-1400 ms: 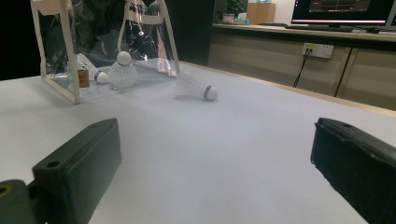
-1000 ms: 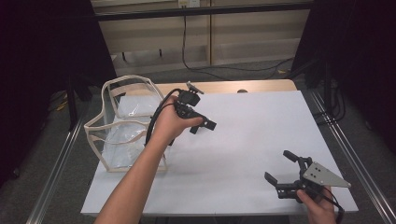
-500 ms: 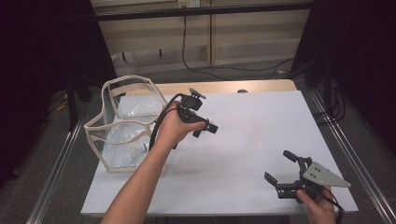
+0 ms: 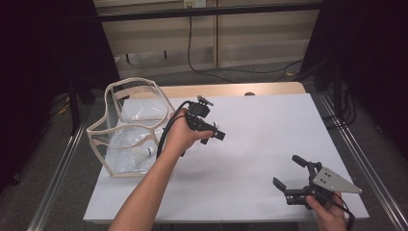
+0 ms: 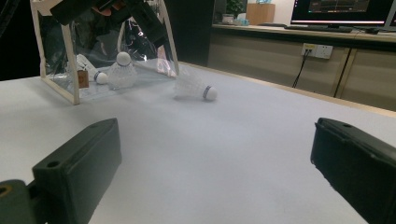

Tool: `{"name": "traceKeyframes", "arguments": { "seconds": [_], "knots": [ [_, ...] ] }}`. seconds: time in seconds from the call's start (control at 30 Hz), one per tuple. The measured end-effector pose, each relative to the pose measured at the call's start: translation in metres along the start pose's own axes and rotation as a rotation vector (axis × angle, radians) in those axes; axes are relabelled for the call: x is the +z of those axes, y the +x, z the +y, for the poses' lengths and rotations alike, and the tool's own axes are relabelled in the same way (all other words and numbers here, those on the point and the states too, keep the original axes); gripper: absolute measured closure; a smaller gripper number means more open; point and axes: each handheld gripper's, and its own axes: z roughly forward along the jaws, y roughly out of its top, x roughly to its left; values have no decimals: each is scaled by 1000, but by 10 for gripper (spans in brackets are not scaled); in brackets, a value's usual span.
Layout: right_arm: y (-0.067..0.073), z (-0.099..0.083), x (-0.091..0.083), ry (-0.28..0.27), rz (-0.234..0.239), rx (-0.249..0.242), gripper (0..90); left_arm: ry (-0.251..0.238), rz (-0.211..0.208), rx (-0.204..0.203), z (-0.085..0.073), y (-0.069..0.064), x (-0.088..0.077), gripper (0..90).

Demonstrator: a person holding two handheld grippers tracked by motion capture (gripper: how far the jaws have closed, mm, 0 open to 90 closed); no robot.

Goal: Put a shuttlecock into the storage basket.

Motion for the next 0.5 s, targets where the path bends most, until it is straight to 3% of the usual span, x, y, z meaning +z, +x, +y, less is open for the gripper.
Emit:
{"name": "traceKeyframes", "arguments": {
  "seconds": [0.5],
  "knots": [
    [0, 0, 0, -1, 1, -2, 14, -13, 27, -27, -2, 8, 14, 54]
  ]
}}
